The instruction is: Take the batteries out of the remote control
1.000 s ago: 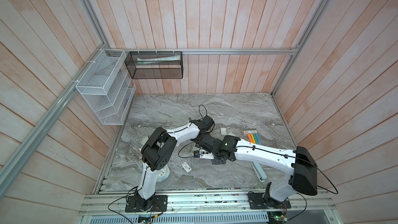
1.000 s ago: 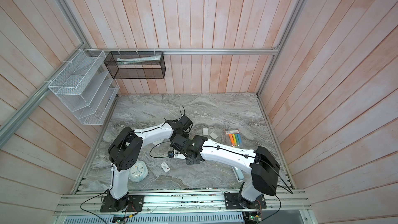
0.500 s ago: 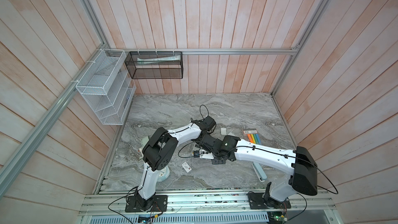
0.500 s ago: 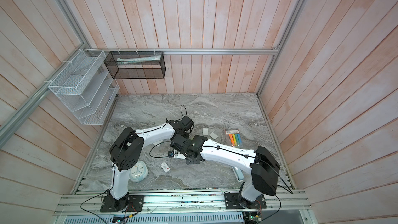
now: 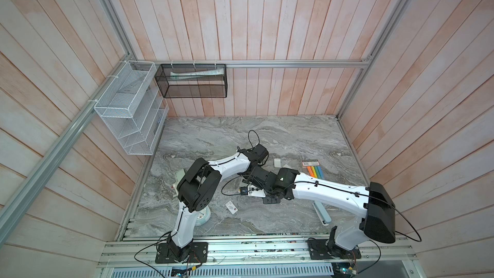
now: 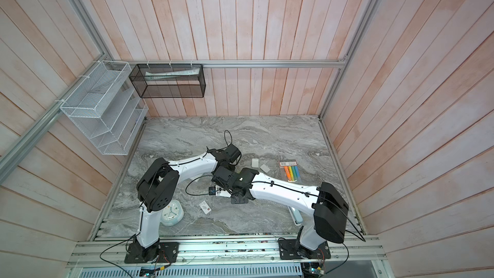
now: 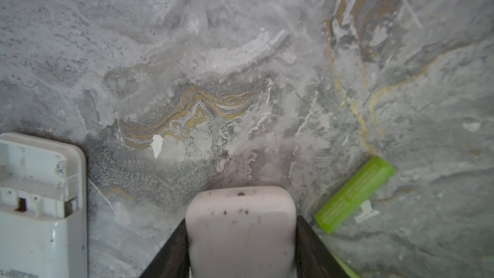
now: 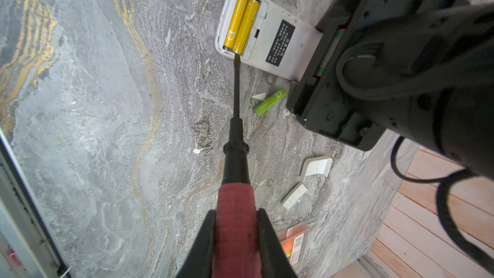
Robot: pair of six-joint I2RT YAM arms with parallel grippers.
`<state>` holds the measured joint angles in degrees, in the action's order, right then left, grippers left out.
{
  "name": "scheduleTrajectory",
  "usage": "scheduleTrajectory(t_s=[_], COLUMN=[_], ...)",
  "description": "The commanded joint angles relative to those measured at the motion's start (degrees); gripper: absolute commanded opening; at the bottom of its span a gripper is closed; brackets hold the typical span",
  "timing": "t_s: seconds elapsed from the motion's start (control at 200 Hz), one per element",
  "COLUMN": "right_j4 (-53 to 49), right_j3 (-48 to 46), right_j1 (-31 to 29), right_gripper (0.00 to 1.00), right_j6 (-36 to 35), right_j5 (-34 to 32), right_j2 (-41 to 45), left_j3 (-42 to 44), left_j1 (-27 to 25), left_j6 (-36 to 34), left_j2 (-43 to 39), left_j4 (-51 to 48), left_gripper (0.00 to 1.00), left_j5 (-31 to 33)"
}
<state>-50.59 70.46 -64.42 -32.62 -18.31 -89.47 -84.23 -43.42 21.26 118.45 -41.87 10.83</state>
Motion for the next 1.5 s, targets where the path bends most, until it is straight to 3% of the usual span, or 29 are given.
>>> scheduleTrajectory(t_s=[0.0, 0.995, 1.495], right_j4=[0.0, -3.8, -4.8], right_j3=[1.2, 4.1, 4.5], right_j1=[-0.1, 0.2, 0.2], right_gripper=[0.0, 0.0, 0.0], right_j6=[0.6, 1.5, 1.6], right_j5=[0.7, -0.9, -2.3], right_j2=[1.1, -5.2, -4.1], left_j3=[1.8, 1.8, 1.6], left_j1=[-0.3, -0.4, -0.4], left_j6=[0.2, 0.3, 0.5], left_j2=[4.7, 4.8, 5.2], left_j4=[-5.5, -5.7, -5.9], left_gripper=[0.55, 0.55, 0.55], left_j5=[-0.5, -0.1, 0.3])
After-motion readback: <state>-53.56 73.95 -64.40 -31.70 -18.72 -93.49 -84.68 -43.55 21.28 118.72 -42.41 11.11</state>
